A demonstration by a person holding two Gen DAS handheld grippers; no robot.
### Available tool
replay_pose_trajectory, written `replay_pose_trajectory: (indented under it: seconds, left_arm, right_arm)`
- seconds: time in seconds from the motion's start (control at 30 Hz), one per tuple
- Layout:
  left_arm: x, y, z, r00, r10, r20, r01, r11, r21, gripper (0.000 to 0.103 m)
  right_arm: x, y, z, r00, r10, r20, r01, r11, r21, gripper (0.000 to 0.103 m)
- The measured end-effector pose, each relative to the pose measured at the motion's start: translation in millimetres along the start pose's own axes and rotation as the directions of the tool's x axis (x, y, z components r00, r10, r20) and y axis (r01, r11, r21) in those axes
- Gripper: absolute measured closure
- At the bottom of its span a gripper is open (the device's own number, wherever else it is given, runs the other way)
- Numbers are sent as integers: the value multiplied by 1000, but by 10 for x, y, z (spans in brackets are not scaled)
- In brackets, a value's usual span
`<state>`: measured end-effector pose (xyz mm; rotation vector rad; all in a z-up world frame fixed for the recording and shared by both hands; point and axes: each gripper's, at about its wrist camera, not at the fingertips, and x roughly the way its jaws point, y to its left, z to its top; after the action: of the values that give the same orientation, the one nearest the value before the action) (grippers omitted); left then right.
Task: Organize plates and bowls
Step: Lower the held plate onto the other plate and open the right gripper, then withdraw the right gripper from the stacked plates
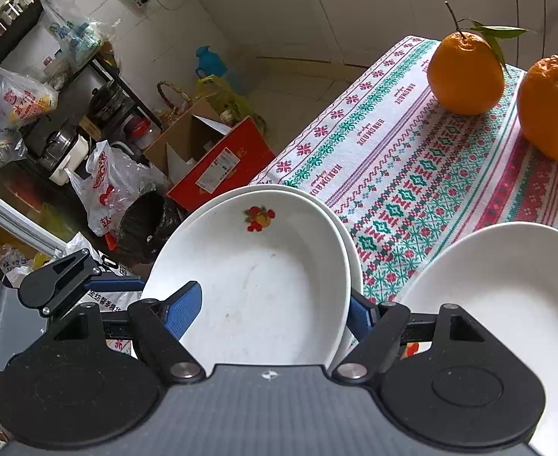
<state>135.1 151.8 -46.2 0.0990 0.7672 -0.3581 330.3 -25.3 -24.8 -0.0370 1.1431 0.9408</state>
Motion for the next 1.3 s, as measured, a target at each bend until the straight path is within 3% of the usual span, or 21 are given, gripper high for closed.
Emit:
replay_pose_trajectory:
  seconds: [0.97, 1.13, 1.3]
  left_arm:
    - [-61, 1, 3, 999, 28, 33, -27, 999, -21, 3]
    - [-121, -71, 10, 998, 38, 49, -38, 999, -9, 3]
    - [-225, -217, 4, 996, 46, 80, -47, 999, 7, 2]
  right_arm:
    - [-130, 249, -325, 987, -155, 35, 154, 988, 21, 20]
    - [-291, 361, -408, 982, -167, 86, 167, 986, 4, 13]
    - [-505, 521, -608, 960, -228, 164, 233, 972, -14, 3]
